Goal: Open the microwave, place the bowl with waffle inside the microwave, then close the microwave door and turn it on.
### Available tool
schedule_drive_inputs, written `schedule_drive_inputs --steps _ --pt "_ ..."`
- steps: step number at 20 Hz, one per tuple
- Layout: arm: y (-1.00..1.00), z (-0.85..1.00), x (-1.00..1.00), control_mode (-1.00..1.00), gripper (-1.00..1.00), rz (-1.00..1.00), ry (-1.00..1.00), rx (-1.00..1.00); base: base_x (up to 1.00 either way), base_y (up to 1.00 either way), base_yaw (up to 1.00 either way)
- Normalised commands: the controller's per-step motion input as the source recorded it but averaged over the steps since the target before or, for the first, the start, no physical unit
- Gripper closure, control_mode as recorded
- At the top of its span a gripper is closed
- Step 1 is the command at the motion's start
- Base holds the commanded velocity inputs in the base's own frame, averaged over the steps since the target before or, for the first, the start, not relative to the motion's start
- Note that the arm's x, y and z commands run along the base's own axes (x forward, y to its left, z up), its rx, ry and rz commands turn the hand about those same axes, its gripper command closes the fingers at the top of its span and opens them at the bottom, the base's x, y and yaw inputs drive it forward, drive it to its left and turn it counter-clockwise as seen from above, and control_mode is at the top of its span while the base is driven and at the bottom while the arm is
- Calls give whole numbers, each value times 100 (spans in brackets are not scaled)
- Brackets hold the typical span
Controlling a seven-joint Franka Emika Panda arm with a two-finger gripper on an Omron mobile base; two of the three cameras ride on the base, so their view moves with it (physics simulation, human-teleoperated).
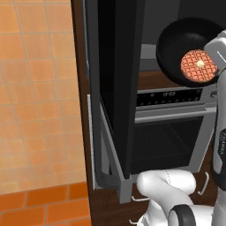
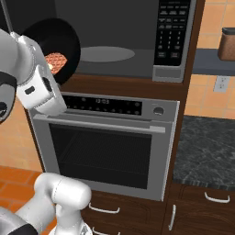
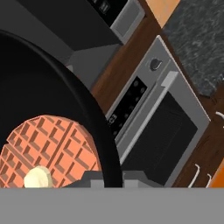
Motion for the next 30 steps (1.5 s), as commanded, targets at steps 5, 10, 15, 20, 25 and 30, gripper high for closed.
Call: schedule_drive_inputs --steps 5,10,15,20,25,30 --pt "-1 0 71 -100 100 -1 0 0 0 0 0" --pt "0 -16 80 -100 100 0 0 0 0 0 0" --pt "0 -8 82 -100 100 0 1 1 0 0 0" --pt "0 0 85 -100 100 -1 3 4 0 0 0" --pt "0 2 80 -100 100 0 12 9 0 0 0" --pt "0 12 69 -100 100 0 2 12 0 0 0"
